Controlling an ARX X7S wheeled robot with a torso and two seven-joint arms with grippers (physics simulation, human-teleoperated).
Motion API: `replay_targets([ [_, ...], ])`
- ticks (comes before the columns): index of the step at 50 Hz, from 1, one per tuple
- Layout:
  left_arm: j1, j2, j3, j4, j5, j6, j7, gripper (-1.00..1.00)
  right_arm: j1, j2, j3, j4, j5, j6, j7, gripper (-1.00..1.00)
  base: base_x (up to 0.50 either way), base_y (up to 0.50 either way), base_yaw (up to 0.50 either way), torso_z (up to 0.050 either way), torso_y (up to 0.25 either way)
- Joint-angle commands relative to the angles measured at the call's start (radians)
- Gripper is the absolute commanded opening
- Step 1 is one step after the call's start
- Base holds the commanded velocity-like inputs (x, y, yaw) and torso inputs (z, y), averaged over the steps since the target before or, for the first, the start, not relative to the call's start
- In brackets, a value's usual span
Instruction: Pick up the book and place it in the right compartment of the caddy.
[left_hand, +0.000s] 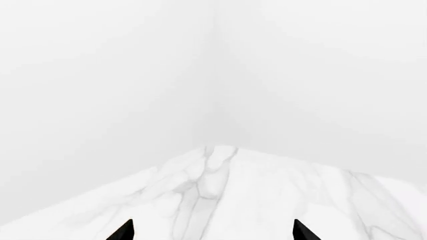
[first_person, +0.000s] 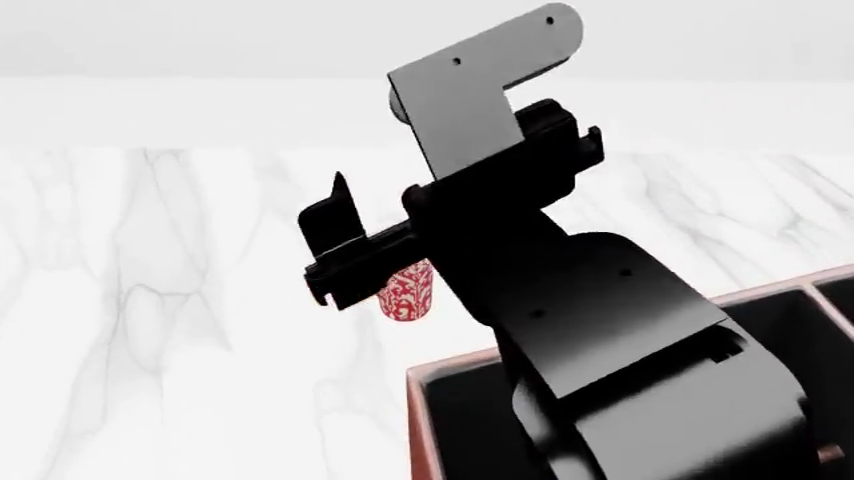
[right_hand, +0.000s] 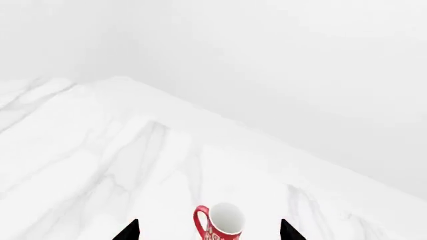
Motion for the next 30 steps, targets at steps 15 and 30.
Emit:
replay_targets([
  [15, 0.010, 0.004, -0.013, -0.011, -0.002, 0.021, 0.008, 1.00, -0.017, 0.084, -0.275, -0.262, 0.224, 0.015, -0.312, 1.00, 0.00, 0.00, 0.00, 0.000, 0.000],
  [30, 0.013, -0.006, -0.017, 0.007, -0.010, 0.010, -0.002, 1.00, -0.038, 0.157, -0.423, -0.286, 0.209, -0.071, -0.387, 1.00, 0.00, 0.00, 0.00, 0.000, 0.000],
])
